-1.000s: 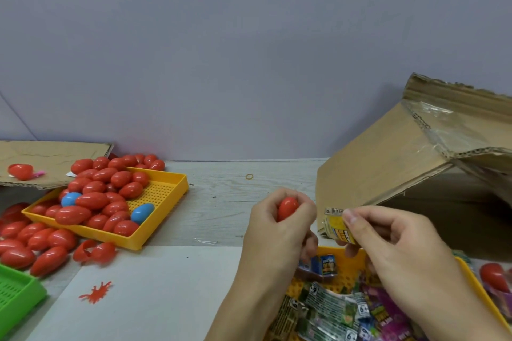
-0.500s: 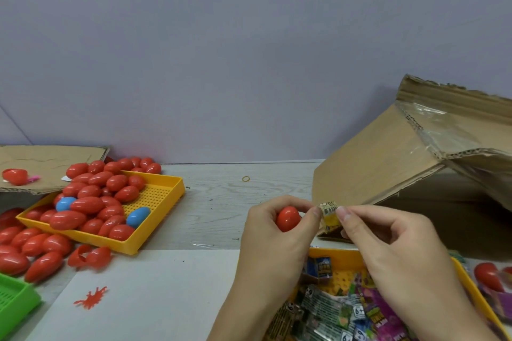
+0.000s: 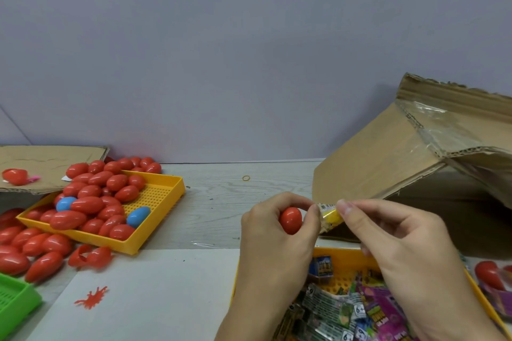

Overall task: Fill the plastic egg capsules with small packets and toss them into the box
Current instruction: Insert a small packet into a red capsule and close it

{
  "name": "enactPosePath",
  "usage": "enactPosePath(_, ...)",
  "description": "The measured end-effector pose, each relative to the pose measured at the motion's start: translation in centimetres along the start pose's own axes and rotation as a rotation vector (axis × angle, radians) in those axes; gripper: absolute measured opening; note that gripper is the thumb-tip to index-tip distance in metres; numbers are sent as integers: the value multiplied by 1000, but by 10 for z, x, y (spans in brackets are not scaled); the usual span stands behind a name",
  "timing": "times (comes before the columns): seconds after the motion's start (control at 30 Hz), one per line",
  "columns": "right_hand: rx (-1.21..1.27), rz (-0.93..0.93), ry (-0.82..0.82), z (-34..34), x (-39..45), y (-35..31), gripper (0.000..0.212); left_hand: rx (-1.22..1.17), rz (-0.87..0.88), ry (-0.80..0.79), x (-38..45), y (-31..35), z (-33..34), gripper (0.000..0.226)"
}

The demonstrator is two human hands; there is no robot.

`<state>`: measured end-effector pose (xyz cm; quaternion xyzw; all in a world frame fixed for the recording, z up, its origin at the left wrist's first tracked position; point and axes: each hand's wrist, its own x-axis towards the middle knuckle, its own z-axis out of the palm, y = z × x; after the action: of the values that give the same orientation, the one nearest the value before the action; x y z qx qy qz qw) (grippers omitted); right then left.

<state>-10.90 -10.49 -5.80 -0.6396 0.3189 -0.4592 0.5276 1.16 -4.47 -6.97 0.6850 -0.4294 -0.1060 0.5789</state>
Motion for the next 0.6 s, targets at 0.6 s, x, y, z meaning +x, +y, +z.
enactPosePath(0.6, 155, 135, -88, -2, 1, -1, 34, -64, 19, -121, -1, 0, -2, 18)
